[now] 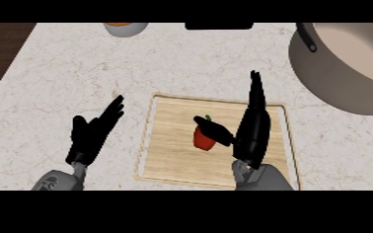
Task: Pick the bell pepper from the tray and place it in the pot
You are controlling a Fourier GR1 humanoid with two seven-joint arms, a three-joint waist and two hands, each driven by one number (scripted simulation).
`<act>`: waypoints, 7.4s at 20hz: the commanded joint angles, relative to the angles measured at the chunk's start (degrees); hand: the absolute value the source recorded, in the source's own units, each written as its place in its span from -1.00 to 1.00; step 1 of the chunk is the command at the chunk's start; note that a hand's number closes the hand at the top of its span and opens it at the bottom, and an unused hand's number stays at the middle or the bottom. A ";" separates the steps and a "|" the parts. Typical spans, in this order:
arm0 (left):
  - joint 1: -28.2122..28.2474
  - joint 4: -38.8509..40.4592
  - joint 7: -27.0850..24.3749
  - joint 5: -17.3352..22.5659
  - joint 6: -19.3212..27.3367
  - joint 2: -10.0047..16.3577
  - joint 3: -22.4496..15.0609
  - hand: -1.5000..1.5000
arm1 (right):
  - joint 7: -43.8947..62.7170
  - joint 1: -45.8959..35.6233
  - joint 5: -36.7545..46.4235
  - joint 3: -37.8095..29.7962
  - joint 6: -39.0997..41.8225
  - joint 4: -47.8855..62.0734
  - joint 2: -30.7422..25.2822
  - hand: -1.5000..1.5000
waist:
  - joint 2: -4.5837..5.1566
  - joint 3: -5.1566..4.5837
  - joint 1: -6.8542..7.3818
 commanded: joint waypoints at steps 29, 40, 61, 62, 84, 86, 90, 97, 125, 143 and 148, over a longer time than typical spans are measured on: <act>0.46 -2.75 2.63 -6.73 -1.69 -4.60 2.38 0.00 | 4.05 11.65 -8.81 9.46 -4.14 -1.64 0.40 -1.00 | 0.92 0.42 1.53; 1.85 -3.22 2.67 -7.11 -4.35 -5.39 4.67 0.00 | -18.86 13.05 -33.01 7.93 -13.98 5.73 0.41 -1.00 | 0.89 0.45 1.67; 0.60 -2.92 3.45 -8.91 -6.19 -6.47 7.65 0.00 | -60.62 11.35 -69.32 -0.31 6.47 14.85 -16.43 1.00 | 0.95 0.68 0.53; 1.77 -3.04 3.15 -8.51 -5.90 -6.68 7.87 0.00 | -61.03 12.23 -69.02 -0.17 8.62 14.24 -20.45 1.00 | 0.80 0.82 0.17; -0.45 -3.48 3.99 -8.18 -6.74 -6.72 7.98 0.00 | -95.52 10.25 -82.76 -29.02 61.22 42.71 -62.30 1.00 | 1.98 1.28 1.32; 0.21 -4.31 3.73 -8.44 -7.13 -6.90 7.19 0.00 | -100.45 9.23 -80.00 -29.71 61.82 48.37 -63.65 1.00 | 1.96 1.20 3.10; -1.37 -3.97 4.85 -8.15 -8.12 -7.06 6.86 0.00 | -105.19 5.04 -76.45 -29.84 64.07 57.17 -65.47 1.00 | 2.23 1.10 5.00; -1.05 -3.60 4.60 -11.25 -6.19 -9.02 4.51 0.00 | -104.24 -6.03 -69.32 -27.49 64.00 64.78 -68.41 1.00 | 1.98 0.85 5.79; -4.00 -1.08 4.09 -10.34 -9.45 -8.74 6.77 0.00 | -74.95 -38.34 -26.31 1.76 49.66 80.51 -50.33 1.00 | 2.60 0.49 7.03; -1.28 -1.62 3.04 -11.32 -8.02 -9.37 7.30 0.00 | -81.41 -46.80 -53.83 -27.05 57.00 88.33 -46.15 -1.00 | 2.24 0.74 4.55; -0.58 -1.77 2.54 -11.09 -8.41 -9.23 7.65 0.00 | -81.85 -45.69 -59.86 -33.31 56.71 89.98 -51.72 -1.00 | 2.51 0.78 4.48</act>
